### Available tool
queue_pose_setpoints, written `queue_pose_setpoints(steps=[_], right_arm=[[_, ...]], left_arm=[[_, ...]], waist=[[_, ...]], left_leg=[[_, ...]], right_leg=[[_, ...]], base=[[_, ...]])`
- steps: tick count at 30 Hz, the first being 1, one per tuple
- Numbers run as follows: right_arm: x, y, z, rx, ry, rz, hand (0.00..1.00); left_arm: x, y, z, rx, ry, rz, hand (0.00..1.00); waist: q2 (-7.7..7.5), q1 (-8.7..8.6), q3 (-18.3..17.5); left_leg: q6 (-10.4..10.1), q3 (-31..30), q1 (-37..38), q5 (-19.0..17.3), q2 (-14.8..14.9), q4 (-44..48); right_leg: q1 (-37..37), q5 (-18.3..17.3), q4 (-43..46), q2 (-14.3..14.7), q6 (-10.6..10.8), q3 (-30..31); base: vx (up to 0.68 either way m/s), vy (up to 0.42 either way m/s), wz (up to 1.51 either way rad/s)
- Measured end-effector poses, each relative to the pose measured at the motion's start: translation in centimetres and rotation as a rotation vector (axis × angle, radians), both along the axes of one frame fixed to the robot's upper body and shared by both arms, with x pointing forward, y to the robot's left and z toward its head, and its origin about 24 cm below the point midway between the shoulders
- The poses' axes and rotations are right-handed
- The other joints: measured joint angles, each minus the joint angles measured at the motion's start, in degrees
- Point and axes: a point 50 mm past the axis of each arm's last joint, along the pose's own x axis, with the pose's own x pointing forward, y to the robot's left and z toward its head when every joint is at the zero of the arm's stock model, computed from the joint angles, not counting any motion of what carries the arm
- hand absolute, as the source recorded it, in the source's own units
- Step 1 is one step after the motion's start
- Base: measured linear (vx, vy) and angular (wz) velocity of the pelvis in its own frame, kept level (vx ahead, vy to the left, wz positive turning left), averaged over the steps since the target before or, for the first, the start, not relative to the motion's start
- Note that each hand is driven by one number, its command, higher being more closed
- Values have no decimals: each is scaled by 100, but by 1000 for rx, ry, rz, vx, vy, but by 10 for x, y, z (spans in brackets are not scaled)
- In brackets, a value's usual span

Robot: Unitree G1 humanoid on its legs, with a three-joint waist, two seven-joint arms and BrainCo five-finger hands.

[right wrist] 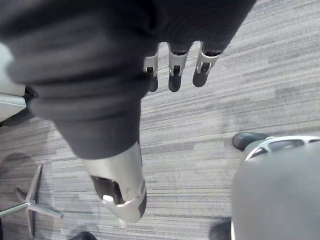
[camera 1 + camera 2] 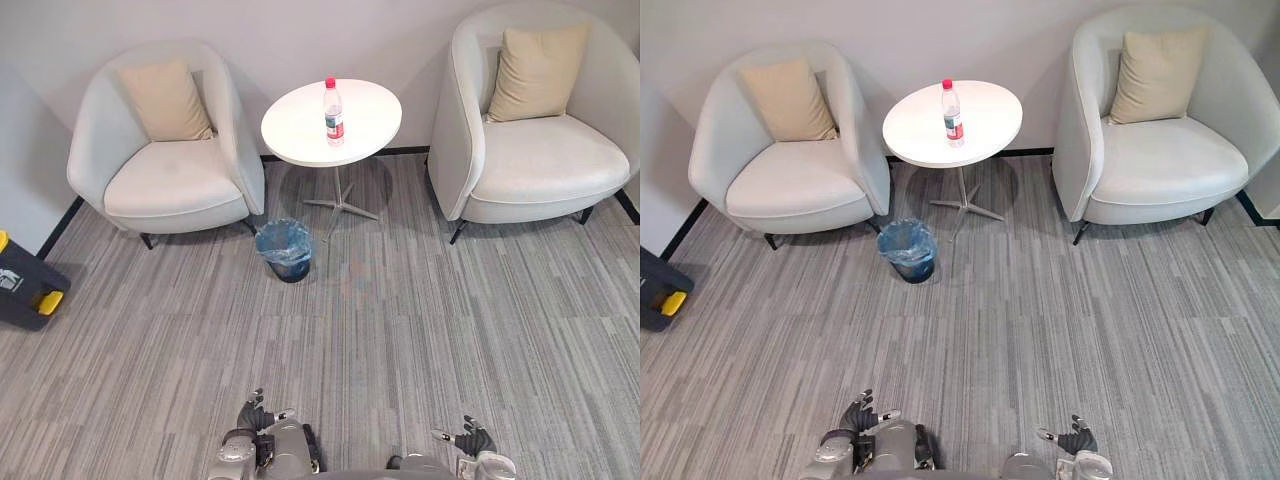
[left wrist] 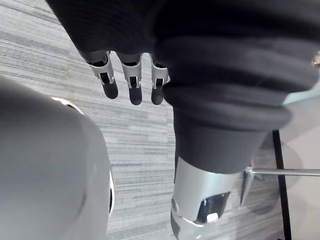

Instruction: Gather rubbish on tea table into small bin, then transfer packed bag to large trash can.

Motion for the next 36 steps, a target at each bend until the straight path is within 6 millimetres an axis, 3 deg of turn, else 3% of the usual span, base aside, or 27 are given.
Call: queue_pose_setpoints(steps=[1,2,3,5,7,8,9,10,11,13,15,18,19,20,21,22,23,25,26,27,28,30,33,35,36], right_arm=[[-1,-5,1,-13,1,1,0],[-1,-4,1,-17,7,3,0],[1,4,-1,2,3,10,0],[-1,13,-3,23,6,9,0],[0,16,-3,30,5,13,0],[0,19,-4,37,5,21,0],[3,22,-3,50,-9,15,0],[5,22,-3,53,-13,23,0],[5,21,-3,53,-14,24,0],[9,20,-1,48,-28,35,0],[16,17,2,39,-49,42,0],[24,12,7,19,-82,53,0],[24,11,7,16,-83,55,0],[20,7,6,8,-69,50,0],[18,3,6,-1,-61,45,0],[17,2,6,-2,-57,40,0],[14,-1,5,-5,-42,37,0],[-1,-2,0,0,4,18,0],[-10,-2,-2,1,28,9,0],[-19,-4,-4,-3,52,1,0],[-22,-4,-4,-4,59,-1,0],[-20,-5,-4,-2,54,-6,0],[-14,-4,-3,1,39,-9,0],[-18,-4,-4,8,43,-39,0],[-20,-6,-4,3,50,-42,0]], left_arm=[[-3,-1,-1,-3,6,3,0],[-6,0,-2,-4,12,15,0],[-5,7,-1,15,10,7,0],[-3,15,1,36,-6,8,0],[-1,15,2,35,-17,7,0],[-1,15,2,37,-16,6,0],[-3,20,2,50,-10,4,0],[-6,20,1,53,4,-6,0],[-6,20,1,54,6,-7,0],[-8,18,-1,52,18,-14,0],[-9,17,-1,48,23,-13,0],[-13,14,-3,41,39,-11,0],[-13,16,-3,45,41,-11,0],[-16,11,-5,31,58,-10,0],[-15,8,-5,23,57,-20,0],[-14,8,-5,23,53,-24,0],[-13,7,-5,17,53,-30,0],[-11,5,-5,6,47,-35,0],[-13,2,-5,-5,49,-20,0],[-11,-2,-5,-24,38,2,0],[-10,-2,-4,-25,31,2,0],[-9,-2,-4,-23,27,-5,0],[-4,-3,-2,-23,12,-7,0],[-3,-3,-1,-22,10,-11,0],[-4,-2,-2,-19,11,-8,0]], waist=[[104,9,-32],[142,46,-81],[-123,46,-147],[-401,53,-184],[-446,153,-214],[-443,164,-214],[-478,149,-219],[-492,116,-218],[-488,116,-216],[-385,95,-216],[-258,23,-187],[-162,-81,-172],[-239,-104,-172],[-116,-107,-159],[-42,-85,-190],[-61,-95,-179],[-32,-177,-182],[34,-259,-153],[18,-237,-86],[86,-154,-51],[100,-138,-51],[94,-125,-53],[72,-26,-40],[30,-13,-15],[-52,57,-19]], left_leg=[[-6,-51,5,256,-29,-371],[549,-139,92,788,-75,-372],[618,-72,71,522,-274,-243],[694,12,-31,88,-478,129],[747,194,66,-225,-556,256],[759,256,206,-325,-574,252],[817,273,431,-422,-631,257],[944,285,690,-507,-667,275],[949,281,752,-537,-673,269],[939,210,1310,-603,-641,-71],[907,153,1568,-584,-517,-267],[764,15,1783,-588,-291,-370],[479,-89,1926,-664,-261,-438],[254,-246,2051,-748,-131,-505],[153,-255,2042,-665,-36,-551],[94,-276,2044,-612,-25,-531],[46,-350,2035,-585,79,-373],[6,-619,1641,-565,378,705],[-163,-730,1212,-487,653,1819],[-159,-693,893,-518,893,2777],[-148,-627,763,-524,943,3063],[-12,-156,333,-607,888,3029],[29,16,35,-598,504,1652],[56,19,98,-2,92,185],[440,42,289,601,-95,-196]], right_leg=[[23,-67,10,70,91,67],[138,-192,29,71,234,204],[176,-315,9,-131,290,308],[83,-568,325,-416,391,422],[-413,-667,1484,-625,495,909],[-763,-588,2304,-662,652,1165],[-1128,-489,3348,-670,1083,1405],[-1322,-511,4092,-687,1113,1361],[-1356,-526,4220,-691,1082,1310],[-1740,-865,4388,-715,410,435],[-2065,-1002,3899,-624,163,47],[-2488,-765,2594,-491,140,65],[-2498,-97,1756,-473,145,289],[-2340,345,1732,-324,4,189],[-2354,250,1821,-229,12,193],[-2360,95,1918,-234,-24,198],[-2286,-124,1970,-202,-73,85],[-1820,-201,1616,-72,-152,-232],[-1356,-200,1237,90,-172,-372],[-920,-184,887,238,-203,-436],[-768,-162,760,280,-228,-456],[-426,-147,416,283,-251,-409],[-265,-107,223,177,-161,-293],[-98,-232,223,38,39,-268],[-17,-322,213,-20,181,-130]], base=[[312,283,-36],[332,249,-27],[340,218,-18],[374,162,-8],[317,136,-29],[371,142,-22],[448,119,-9],[453,56,5],[372,8,8],[358,-39,9],[366,-105,15],[341,-223,29],[426,-329,38],[345,-273,30],[252,-217,17],[202,-229,22],[275,-308,51],[286,-327,64],[256,-255,43],[200,-155,29],[219,-126,5],[208,-24,-12],[266,85,-22],[314,157,-12],[364,143,-13]])
